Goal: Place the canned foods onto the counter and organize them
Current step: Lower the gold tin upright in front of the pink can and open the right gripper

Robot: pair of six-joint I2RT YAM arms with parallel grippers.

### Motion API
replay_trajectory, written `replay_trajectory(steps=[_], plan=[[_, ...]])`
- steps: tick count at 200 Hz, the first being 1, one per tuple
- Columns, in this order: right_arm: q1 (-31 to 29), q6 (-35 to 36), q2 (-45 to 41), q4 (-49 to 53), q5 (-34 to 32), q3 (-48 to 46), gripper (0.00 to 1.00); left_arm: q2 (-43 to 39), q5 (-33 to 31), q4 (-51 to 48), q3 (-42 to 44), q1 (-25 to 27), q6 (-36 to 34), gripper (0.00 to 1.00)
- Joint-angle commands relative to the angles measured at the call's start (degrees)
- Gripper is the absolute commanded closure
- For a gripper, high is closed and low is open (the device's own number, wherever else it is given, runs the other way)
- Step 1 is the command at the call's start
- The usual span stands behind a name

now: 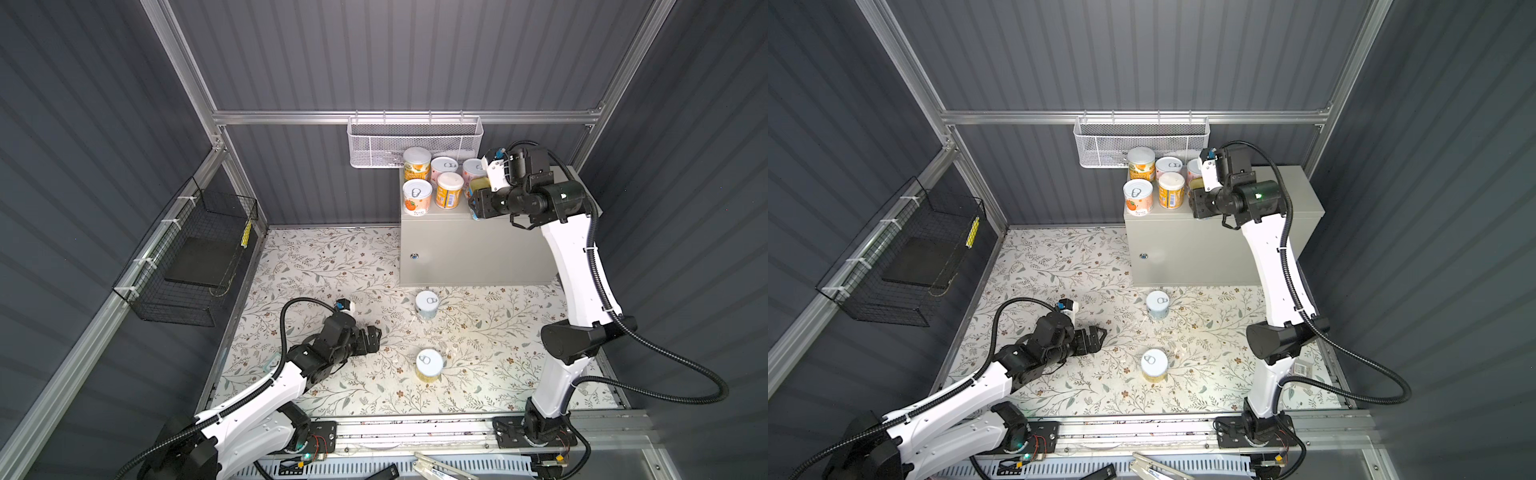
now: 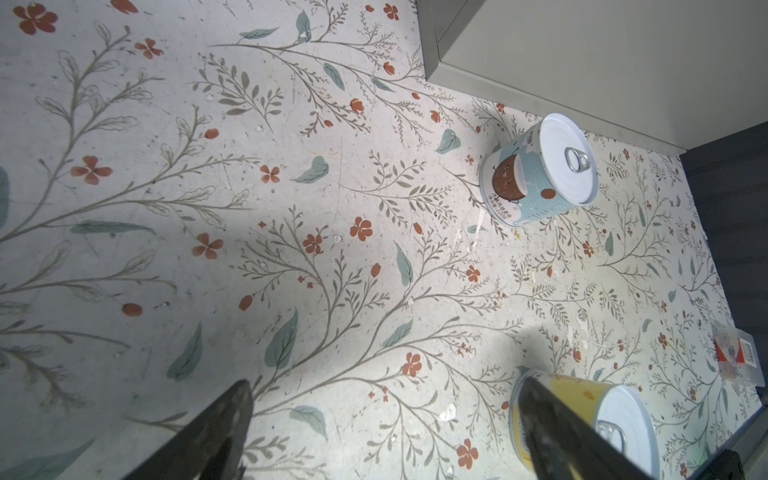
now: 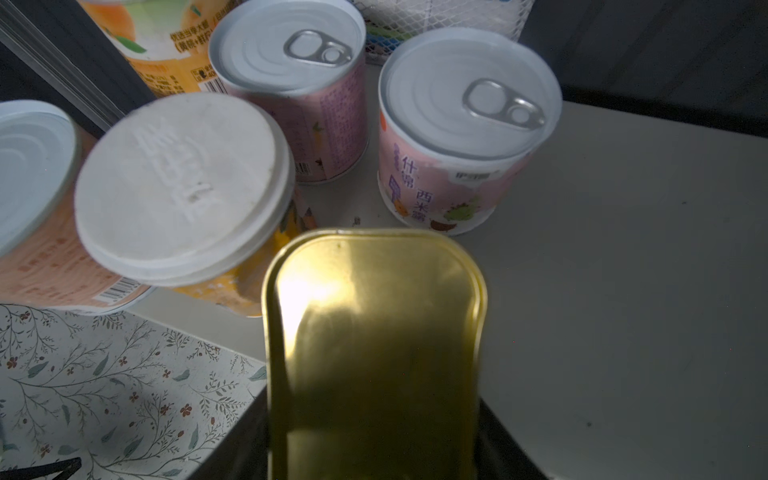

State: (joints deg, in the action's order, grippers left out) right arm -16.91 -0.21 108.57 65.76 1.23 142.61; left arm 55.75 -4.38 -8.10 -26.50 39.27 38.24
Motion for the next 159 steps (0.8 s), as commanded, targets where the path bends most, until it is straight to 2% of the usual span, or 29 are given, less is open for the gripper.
replay_trajectory(steps=[1,23,82,100,159], plan=[[0.2,-0.3,2.1,-0.8,0.3,2.5,0.43,0.2,0.7,0.4,0.2,-0.4,0.9,0.0],[0.2,0.2,3.0,-1.0,-0.2,3.7,0.38,1.0,1.0,0.7,-0.1,-0.4,0.9,0.0],[0.2,0.6,4.4,-1.5,-1.2,3.0,0.34,3.2,2.2,1.8,0.0,-0.4,1.8,0.0],[0.2,0.6,4.6,-1.9,-1.8,2.7,0.43,3.5,2.5,2.3,0.1,-0.4,2.0,0.0],[0.2,1.7,4.2,-5.3,-3.9,0.5,0.48,5.3,3.8,2.8,-0.5,-0.4,2.6,0.0]])
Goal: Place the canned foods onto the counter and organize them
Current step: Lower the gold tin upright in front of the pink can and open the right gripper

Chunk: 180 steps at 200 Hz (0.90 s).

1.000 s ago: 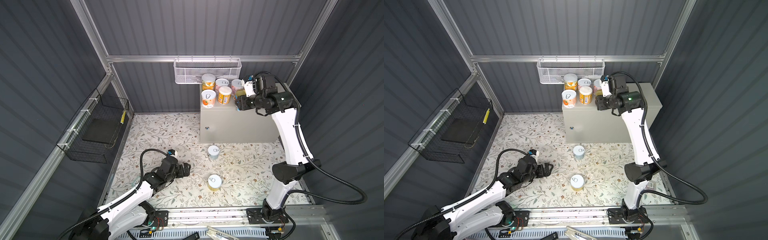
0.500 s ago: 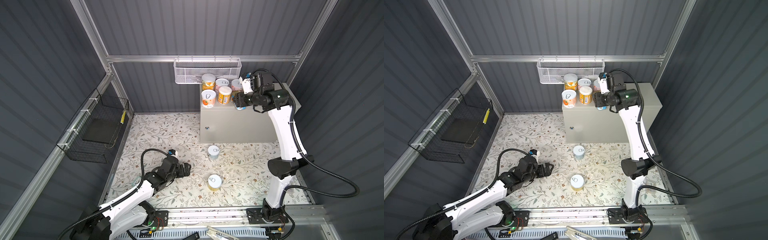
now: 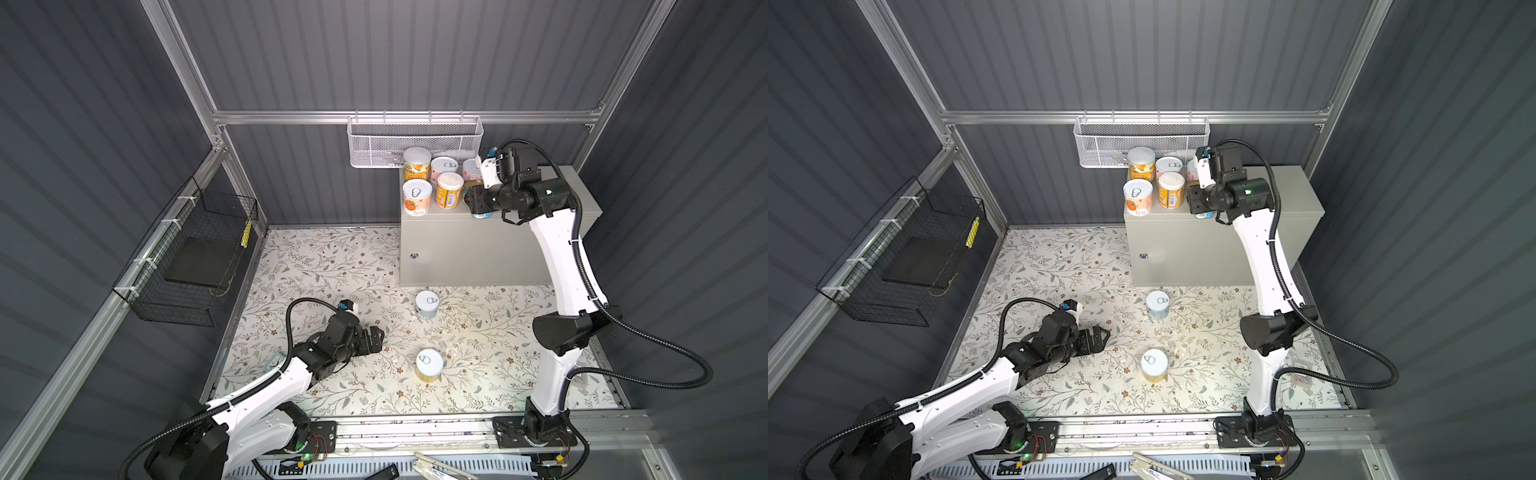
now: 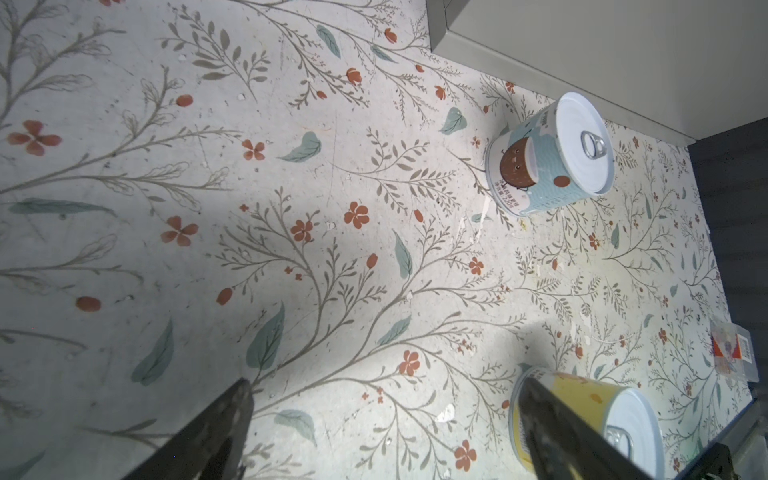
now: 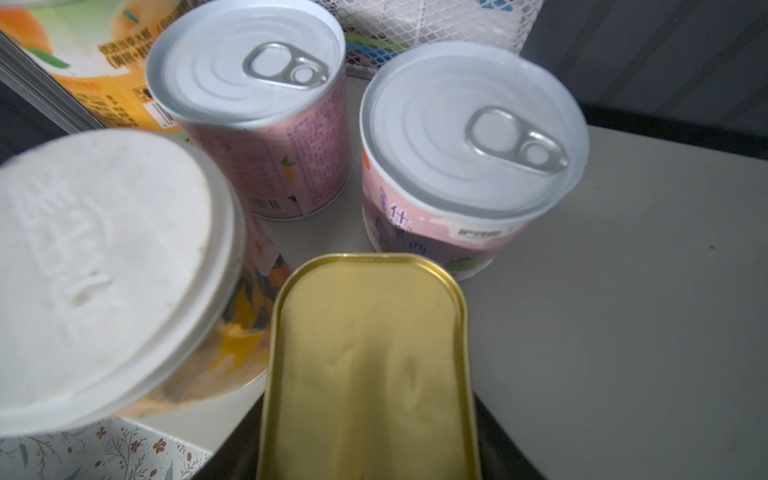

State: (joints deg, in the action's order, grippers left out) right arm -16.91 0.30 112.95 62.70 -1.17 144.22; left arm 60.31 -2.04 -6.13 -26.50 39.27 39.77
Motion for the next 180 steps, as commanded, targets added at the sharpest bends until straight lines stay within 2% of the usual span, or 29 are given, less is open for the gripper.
replay_trajectory(steps=[1,57,69,91,119,180], plan=[[0.3,1.3,-0.2,-2.3,-1.6,-1.2,0.47,0.8,1.5,0.9,-0.5,-0.4,1.1,0.0],[0.2,1.6,0.0,-6.7,-2.3,-3.4,0.45,0.9,2.1,0.6,-1.0,-0.4,0.5,0.0],[0.2,1.8,0.1,-7.3,-2.7,-3.4,0.38,1.0,2.0,0.5,-0.7,-0.4,0.3,0.0],[0.2,2.6,-1.2,-7.7,-0.9,-4.2,0.17,1.4,2.7,0.7,-0.9,-0.4,-0.6,0.0],[0.3,6.1,-7.6,-14.1,-0.6,-13.1,0.02,3.7,5.2,1.6,-1.4,-0.4,-3.0,0.0],[0.2,6.1,-22.1,-26.2,-3.9,-30.7,0.01,7.8,7.8,0.2,-5.1,-0.3,-6.3,0.0]])
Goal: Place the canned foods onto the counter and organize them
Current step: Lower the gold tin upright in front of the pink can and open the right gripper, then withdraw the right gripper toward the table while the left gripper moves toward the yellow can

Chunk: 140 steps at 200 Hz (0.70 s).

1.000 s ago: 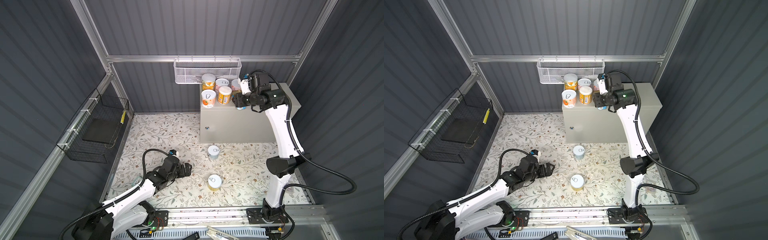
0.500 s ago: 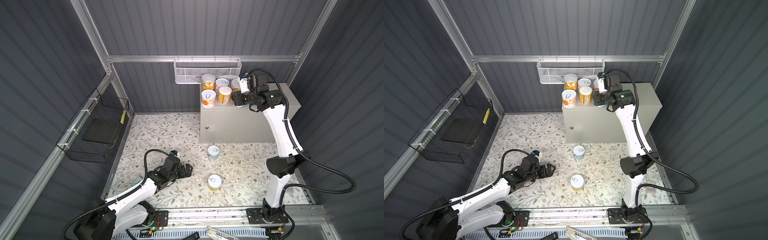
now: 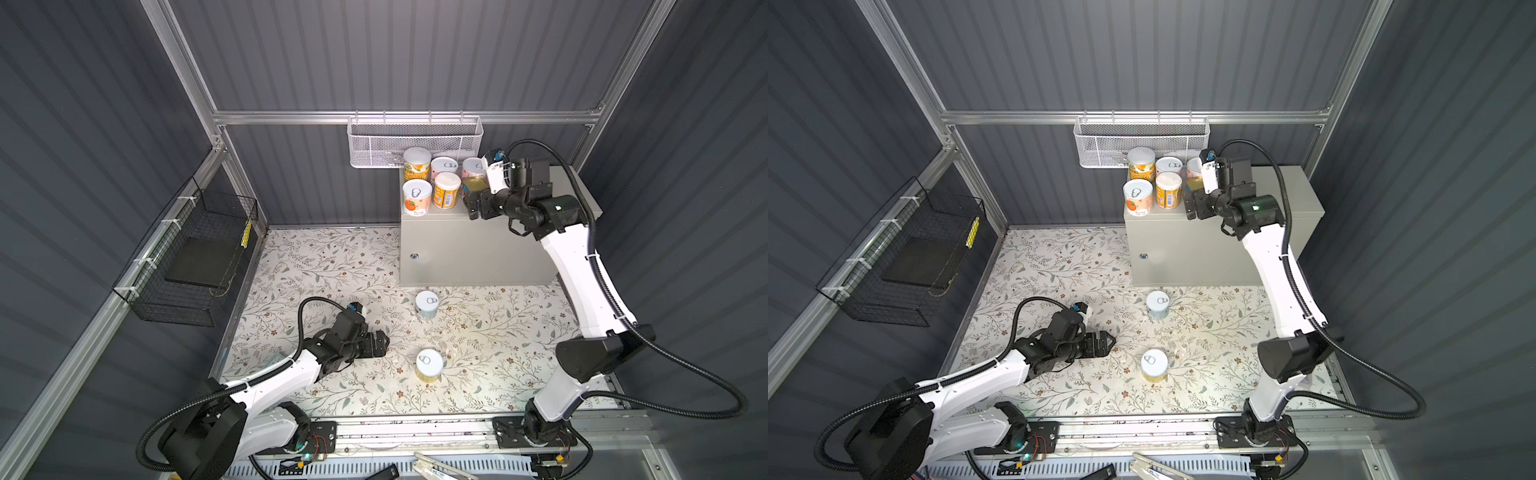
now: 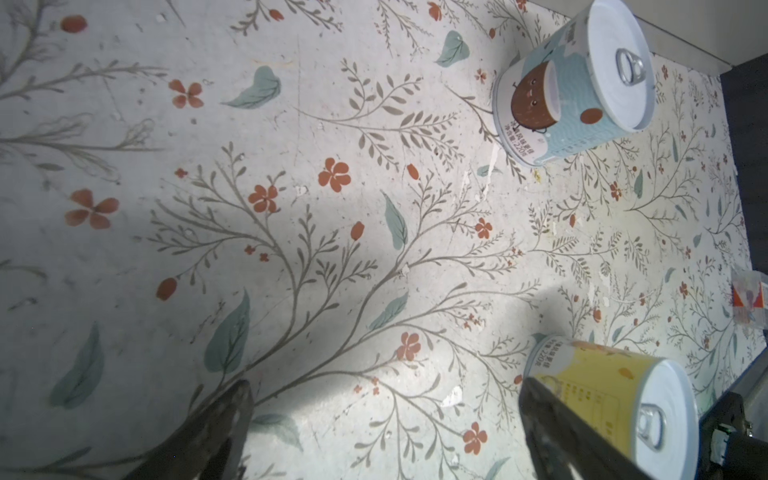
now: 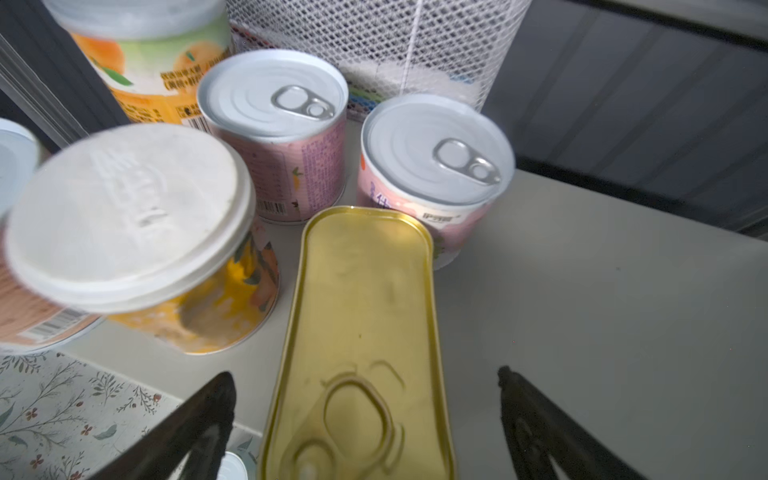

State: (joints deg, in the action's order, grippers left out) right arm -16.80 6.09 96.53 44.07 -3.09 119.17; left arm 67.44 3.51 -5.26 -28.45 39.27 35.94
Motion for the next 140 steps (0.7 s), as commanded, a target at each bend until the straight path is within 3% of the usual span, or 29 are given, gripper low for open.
replay_trajectory(steps=[1,37,83,107,140], plan=[[0.1,0.3,-6.0,-7.8,-2.0,-6.0,0.01,0.7,2.3,-0.7,-3.2,-0.3,-2.5,0.0],[0.2,-4.0,-15.0,-9.4,-4.8,-16.1,0.01,0.5,3.3,-1.7,-5.1,0.5,-4.5,0.0],[0.2,-10.3,-29.0,-11.9,0.9,-32.0,0.01,0.7,0.8,-8.1,-9.7,2.3,-6.7,0.0],[0.2,-15.4,-36.1,-7.6,-0.8,-37.6,0.01,1.4,0.9,-10.5,-11.9,3.4,-7.2,0.0],[0.2,-20.4,-47.1,-4.3,2.7,-49.5,0.01,3.2,-2.3,-14.5,-15.3,8.2,-7.0,0.0]])
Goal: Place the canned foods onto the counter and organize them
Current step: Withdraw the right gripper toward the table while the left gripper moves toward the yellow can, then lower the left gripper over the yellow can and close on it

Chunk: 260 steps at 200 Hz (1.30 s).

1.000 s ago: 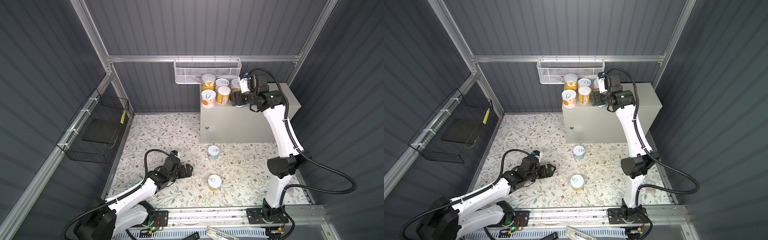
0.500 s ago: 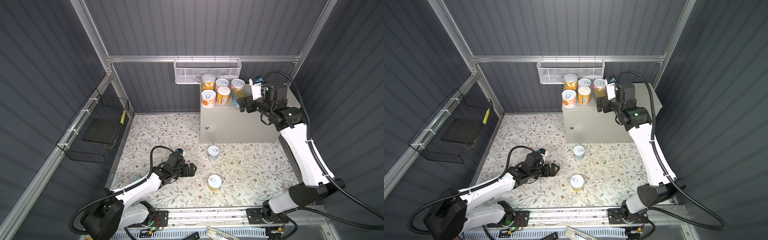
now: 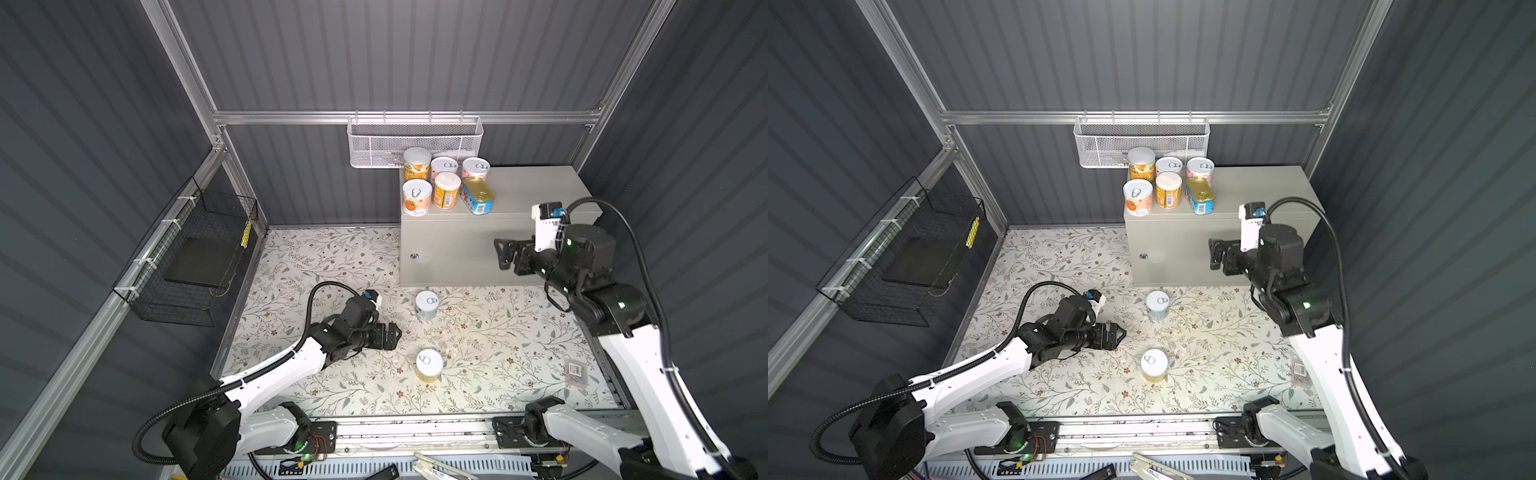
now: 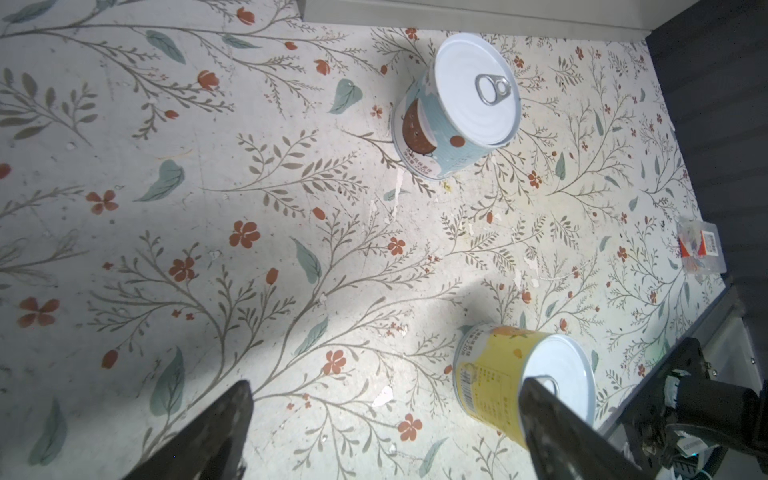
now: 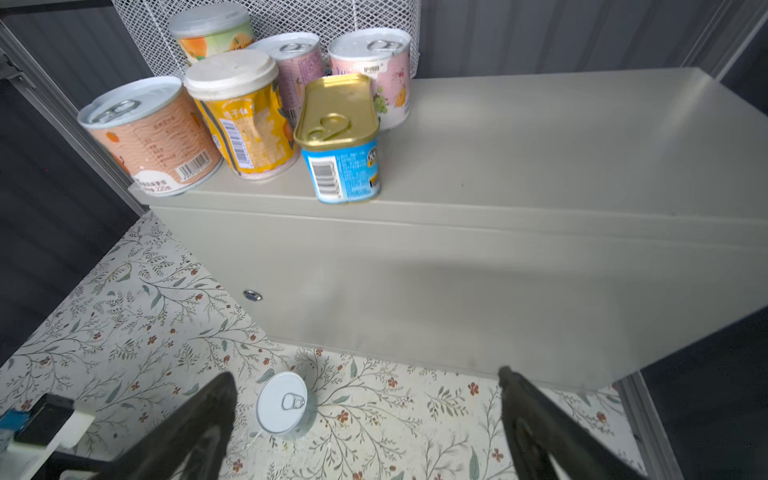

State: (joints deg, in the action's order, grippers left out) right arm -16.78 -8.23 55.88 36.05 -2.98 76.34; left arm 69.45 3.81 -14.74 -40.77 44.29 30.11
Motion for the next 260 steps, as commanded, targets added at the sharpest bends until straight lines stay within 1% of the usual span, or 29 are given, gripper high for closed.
replay_trajectory(steps=[1,32,44,62,73,96,116,140,162,209,230,260], plan=[[0.2,-6.3,-6.8,3.7,2.7,-7.1,0.01,1.2,-2.7,-5.1,-3.1,3.2,-1.1,0.0],[0.2,-11.4,-19.0,3.2,6.7,-20.0,0.01,4.2,-6.3,-6.2,-5.6,8.4,0.7,0.0],[0.2,-11.2,-22.4,3.9,9.1,-23.8,0.01,6.3,-8.3,-6.1,-6.7,10.2,0.5,0.0],[0.2,-12.5,-25.2,5.6,9.2,-27.5,0.01,10.0,-9.6,-7.8,-9.0,11.5,-0.3,0.0],[0.2,-13.1,-26.4,5.5,11.8,-29.7,0.01,11.5,-10.5,-8.8,-10.2,12.5,-0.5,0.0],[0.2,-15.6,-29.0,4.3,15.6,-34.4,0.01,12.5,-13.4,-9.2,-11.3,14.9,0.6,0.0],[0.2,-17.5,-31.2,3.8,16.8,-38.1,0.01,13.6,-14.6,-9.2,-12.2,16.5,1.5,0.0],[0.2,-20.0,-33.7,3.0,17.7,-40.2,0.01,15.5,-15.3,-8.8,-13.7,18.3,1.9,0.0],[0.1,-20.5,-34.5,3.7,17.1,-40.8,0.01,18.5,-14.5,-8.5,-16.2,19.6,1.3,0.0],[0.1,-21.6,-37.1,4.1,17.7,-41.7,0.01,26.1,-14.8,-10.3,-22.6,23.2,-0.4,0.0],[0.2,-21.8,-38.3,4.4,16.9,-41.7,0.01,28.1,-16.3,-11.4,-24.3,24.1,-0.1,0.0],[0.2,-21.9,-38.4,4.7,16.8,-41.6,0.01,30.5,-16.4,-10.0,-24.8,24.5,0.2,0.0]])
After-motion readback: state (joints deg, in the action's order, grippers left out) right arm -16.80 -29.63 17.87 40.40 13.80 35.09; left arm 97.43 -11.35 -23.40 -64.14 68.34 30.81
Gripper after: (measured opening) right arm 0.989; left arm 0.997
